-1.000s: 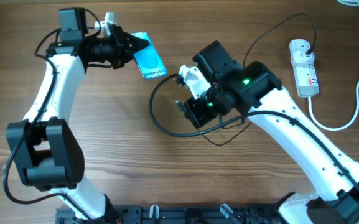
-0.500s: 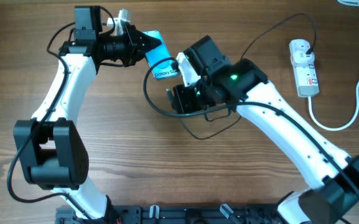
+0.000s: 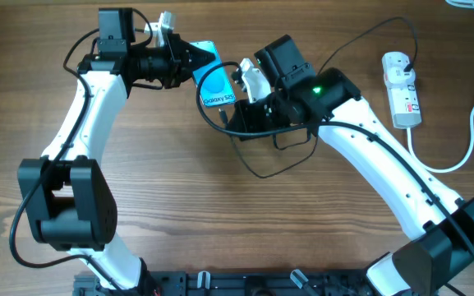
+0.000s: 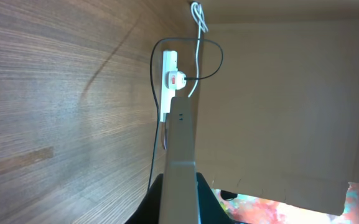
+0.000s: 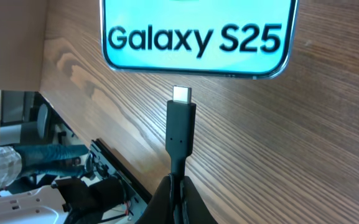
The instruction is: Plug charger to phone and switch on socket
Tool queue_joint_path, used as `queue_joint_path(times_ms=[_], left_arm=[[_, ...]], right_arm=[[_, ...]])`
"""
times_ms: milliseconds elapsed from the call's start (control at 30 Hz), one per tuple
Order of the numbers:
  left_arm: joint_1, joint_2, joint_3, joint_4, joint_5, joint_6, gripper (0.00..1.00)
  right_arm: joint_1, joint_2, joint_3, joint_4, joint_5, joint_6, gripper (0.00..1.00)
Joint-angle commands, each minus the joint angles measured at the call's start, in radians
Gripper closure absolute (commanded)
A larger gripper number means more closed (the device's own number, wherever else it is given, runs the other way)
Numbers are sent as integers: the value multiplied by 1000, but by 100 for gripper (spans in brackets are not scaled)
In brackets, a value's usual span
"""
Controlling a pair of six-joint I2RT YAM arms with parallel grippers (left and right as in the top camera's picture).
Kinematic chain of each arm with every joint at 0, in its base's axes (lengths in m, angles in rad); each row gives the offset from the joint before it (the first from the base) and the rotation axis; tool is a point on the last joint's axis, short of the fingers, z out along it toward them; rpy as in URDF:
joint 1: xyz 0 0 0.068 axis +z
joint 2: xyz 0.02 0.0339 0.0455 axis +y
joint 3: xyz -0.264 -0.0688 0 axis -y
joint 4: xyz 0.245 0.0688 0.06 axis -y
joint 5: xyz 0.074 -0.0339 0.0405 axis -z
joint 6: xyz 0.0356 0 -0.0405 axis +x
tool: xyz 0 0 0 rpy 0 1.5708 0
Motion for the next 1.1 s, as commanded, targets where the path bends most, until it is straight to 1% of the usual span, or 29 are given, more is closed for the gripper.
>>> queue_joint_path(times_ms=[0,400,667,933,1067], left_arm=[[-4,-26,8,-1,39,33,96],[-4,-26,9,3,40,39,96],[-3,-26,9,4,107,39,96],[-3,-26,9,-1,116,43,96],[-3,-26,9,-1,157,55,96]], right_arm=[[2,5,2,10,-26,-13,96],[2,5,1,21,11,27,96],[2,5,1,56,27,42,96],[2,5,2,120,31,50,96],[2,5,2,134,99,54,96]])
